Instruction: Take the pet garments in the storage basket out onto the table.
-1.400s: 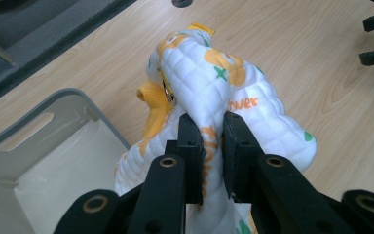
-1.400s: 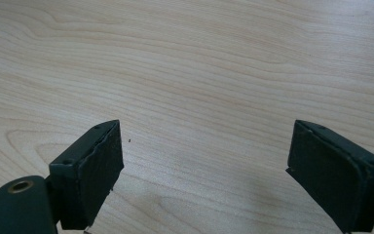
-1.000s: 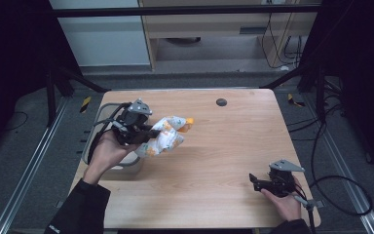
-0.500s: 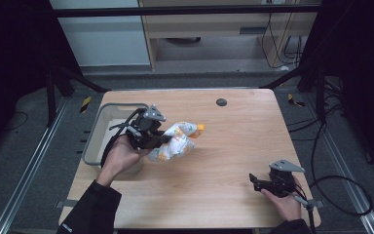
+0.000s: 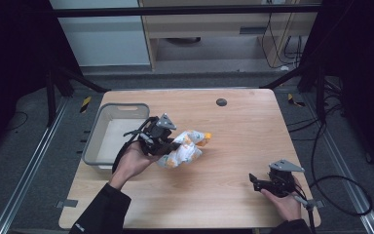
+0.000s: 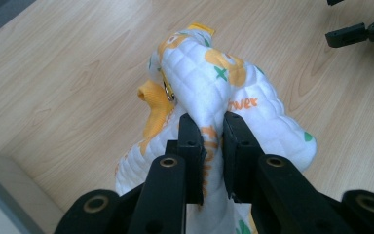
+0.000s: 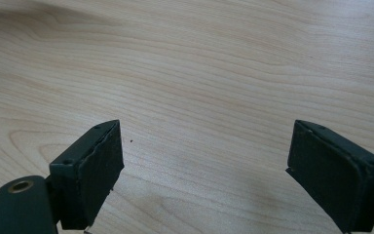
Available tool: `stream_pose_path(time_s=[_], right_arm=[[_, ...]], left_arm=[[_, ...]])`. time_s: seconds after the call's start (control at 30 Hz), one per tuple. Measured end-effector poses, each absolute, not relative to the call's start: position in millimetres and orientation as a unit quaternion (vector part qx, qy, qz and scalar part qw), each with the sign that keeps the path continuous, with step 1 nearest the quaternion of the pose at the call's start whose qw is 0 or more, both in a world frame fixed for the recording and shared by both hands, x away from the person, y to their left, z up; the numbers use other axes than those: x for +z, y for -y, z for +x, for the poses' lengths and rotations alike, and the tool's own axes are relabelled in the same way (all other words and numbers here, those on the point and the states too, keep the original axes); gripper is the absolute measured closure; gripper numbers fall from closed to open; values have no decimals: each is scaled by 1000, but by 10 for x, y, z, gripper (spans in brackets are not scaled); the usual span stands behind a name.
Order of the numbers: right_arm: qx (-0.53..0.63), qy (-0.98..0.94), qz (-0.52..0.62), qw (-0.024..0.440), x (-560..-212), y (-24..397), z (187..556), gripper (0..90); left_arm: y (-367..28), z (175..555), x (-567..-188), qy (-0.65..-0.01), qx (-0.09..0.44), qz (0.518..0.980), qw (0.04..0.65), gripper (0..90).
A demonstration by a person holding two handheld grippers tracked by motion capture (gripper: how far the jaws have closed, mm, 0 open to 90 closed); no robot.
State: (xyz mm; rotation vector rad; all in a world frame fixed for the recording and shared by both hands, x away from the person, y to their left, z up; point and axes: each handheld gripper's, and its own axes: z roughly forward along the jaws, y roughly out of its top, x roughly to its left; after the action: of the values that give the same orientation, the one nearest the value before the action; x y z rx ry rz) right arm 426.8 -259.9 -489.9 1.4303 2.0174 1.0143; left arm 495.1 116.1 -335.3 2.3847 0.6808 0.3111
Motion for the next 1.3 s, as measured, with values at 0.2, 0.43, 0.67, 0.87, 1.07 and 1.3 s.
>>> stream_pose_path(time_s=[0.2,0.43,0.67,0.87,1.07,1.3], right_arm=[[366,-737,517,234,-4904,2596,4276,131],[365,-738,516,235,-4904,2592,4276,131],[364,-739,517,232,-4908,2585,4278,130],[363,-740,516,232,-4911,2583,4279,130],[362,-741,515,233,-4913,2580,4279,129],[363,-740,518,228,-4910,2577,4276,128]], left_arm=[[-1052,4970,-3495,-256,114,907,313,794],[-942,4989,-3701,-247,99,914,308,793],[-878,4986,-3886,-245,92,915,307,792],[-819,4947,-4044,-233,80,919,309,788],[-766,4941,-4179,-230,67,921,306,778],[-758,4930,-4287,-235,53,922,302,739]])
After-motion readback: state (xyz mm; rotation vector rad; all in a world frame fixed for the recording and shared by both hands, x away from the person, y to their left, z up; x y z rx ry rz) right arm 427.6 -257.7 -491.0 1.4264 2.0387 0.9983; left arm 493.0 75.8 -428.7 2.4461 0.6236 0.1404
